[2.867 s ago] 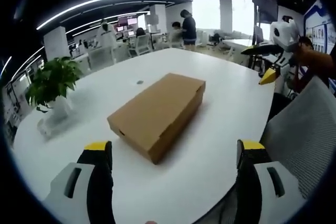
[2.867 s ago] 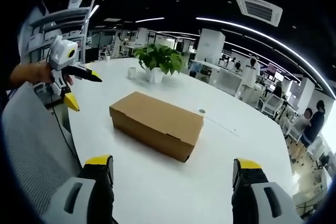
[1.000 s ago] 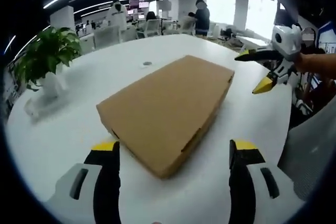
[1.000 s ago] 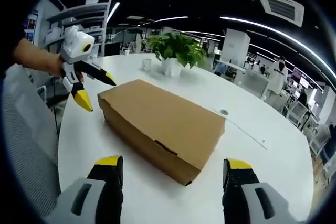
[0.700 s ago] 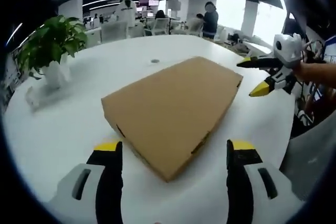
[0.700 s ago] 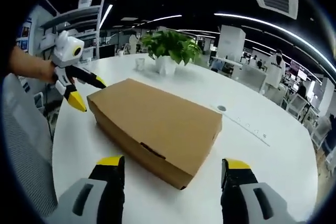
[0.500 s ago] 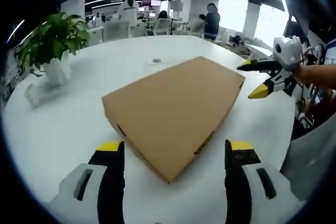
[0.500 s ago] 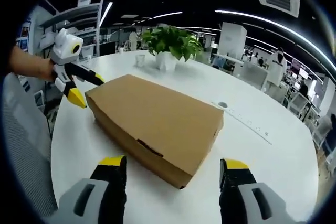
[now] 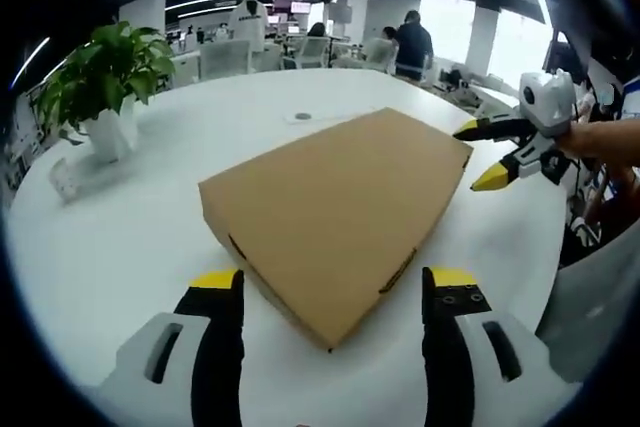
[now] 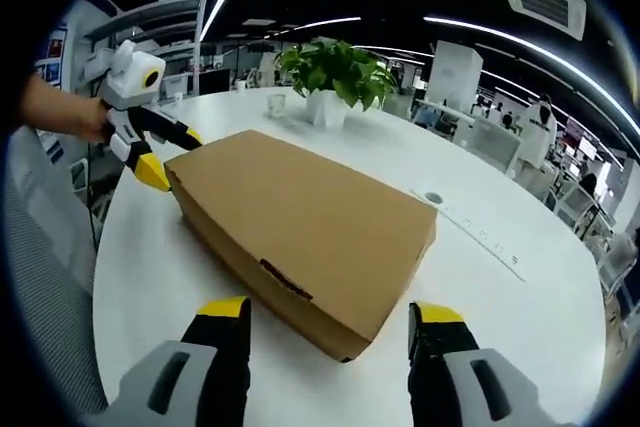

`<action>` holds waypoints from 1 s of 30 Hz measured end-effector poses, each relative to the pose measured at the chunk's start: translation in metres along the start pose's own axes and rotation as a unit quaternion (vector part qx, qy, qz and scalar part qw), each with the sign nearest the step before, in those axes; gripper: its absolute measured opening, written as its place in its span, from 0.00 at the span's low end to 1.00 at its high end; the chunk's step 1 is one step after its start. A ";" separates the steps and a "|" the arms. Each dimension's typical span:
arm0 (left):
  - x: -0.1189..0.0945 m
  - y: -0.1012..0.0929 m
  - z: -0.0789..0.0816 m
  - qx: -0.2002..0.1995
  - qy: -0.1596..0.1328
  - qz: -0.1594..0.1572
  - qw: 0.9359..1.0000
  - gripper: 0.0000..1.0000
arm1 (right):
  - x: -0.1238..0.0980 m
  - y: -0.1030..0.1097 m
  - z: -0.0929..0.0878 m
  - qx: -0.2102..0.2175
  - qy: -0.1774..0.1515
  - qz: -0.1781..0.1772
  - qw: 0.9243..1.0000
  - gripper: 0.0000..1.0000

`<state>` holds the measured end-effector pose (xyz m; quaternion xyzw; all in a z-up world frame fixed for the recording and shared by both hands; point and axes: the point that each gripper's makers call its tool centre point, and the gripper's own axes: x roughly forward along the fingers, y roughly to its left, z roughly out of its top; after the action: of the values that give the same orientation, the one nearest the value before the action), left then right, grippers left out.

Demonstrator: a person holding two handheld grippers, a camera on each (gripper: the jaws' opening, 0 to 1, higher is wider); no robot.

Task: Operate the shoe box by opening the lid, removing the specified soft item, and placing it in the target area until the item is outside and the box remains undamaged.

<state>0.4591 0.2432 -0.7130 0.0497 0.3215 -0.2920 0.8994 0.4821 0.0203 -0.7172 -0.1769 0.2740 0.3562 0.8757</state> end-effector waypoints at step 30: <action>0.007 0.005 -0.003 0.051 0.025 -0.004 0.998 0.62 | 0.004 0.004 0.002 0.051 -0.007 -0.012 0.999 0.52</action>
<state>0.4649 0.2450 -0.7202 0.1013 0.3287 -0.3107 0.8861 0.4823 0.0258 -0.7187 -0.1325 0.2836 0.3327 0.8896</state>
